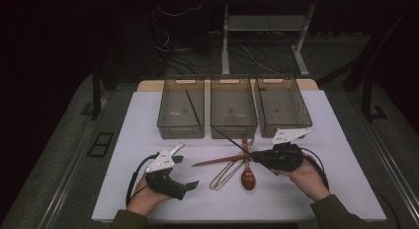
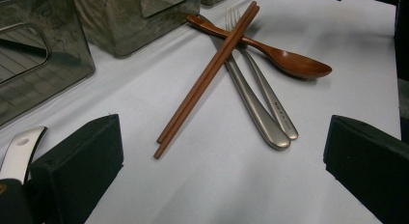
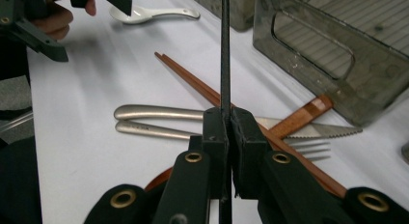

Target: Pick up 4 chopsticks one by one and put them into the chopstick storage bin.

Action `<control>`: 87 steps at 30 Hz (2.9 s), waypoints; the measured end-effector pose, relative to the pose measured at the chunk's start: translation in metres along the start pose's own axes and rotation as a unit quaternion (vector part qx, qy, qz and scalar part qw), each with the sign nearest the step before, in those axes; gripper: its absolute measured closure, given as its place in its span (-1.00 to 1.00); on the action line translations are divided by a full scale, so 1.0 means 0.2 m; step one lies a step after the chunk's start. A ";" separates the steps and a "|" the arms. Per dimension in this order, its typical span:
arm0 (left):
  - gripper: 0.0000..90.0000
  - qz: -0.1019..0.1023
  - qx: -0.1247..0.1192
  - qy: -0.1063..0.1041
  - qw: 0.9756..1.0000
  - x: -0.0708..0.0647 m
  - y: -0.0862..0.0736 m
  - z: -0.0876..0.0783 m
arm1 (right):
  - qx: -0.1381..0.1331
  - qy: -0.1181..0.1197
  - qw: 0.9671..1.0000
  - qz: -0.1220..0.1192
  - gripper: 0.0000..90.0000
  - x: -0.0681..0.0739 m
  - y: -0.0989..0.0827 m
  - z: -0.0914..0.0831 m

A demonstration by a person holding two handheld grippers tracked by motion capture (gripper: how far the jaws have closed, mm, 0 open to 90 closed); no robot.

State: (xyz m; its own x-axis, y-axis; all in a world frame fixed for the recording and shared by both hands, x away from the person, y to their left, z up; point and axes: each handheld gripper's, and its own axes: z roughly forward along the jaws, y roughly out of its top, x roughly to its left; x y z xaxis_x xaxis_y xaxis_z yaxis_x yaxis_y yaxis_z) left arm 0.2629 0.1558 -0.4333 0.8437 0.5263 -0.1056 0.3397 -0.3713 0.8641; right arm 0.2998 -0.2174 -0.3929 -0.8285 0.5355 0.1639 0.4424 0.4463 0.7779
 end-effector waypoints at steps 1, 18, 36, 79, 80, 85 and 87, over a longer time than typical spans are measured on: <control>-1.00 0.000 0.000 0.001 1.000 0.00 0.00 0.00 | -0.002 0.000 1.000 0.002 0.88 0.00 0.01 0.00; -1.00 0.004 -0.001 -0.002 1.000 0.00 0.00 0.00 | -0.014 0.006 1.000 -0.002 0.88 -0.03 0.13 0.09; -1.00 -0.001 -0.006 -0.002 1.000 0.00 0.00 -0.01 | -0.031 0.002 1.000 0.005 0.88 -0.09 0.26 0.18; -1.00 -0.001 -0.010 -0.001 1.000 0.00 0.01 -0.01 | -0.054 -0.035 0.997 0.042 0.88 -0.15 0.81 0.70; -1.00 -0.001 -0.012 -0.001 1.000 0.00 0.01 -0.01 | -0.054 -0.034 0.997 0.040 0.88 -0.15 0.82 0.71; -1.00 0.000 -0.012 -0.001 1.000 0.01 0.01 -0.01 | -0.048 -0.036 0.997 0.038 0.88 -0.14 0.87 0.79; -1.00 0.001 -0.012 -0.002 1.000 0.01 0.01 -0.01 | -0.045 -0.039 0.998 0.034 0.88 -0.13 0.89 0.81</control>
State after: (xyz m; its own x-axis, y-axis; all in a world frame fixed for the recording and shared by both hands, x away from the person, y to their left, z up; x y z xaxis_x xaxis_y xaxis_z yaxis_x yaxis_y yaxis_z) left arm 0.2635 0.1572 -0.4307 0.8457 0.5231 -0.1056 0.3278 -0.3531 0.8763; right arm 0.4571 -0.0351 -0.3569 -0.7669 0.6177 0.1741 0.4616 0.3424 0.8183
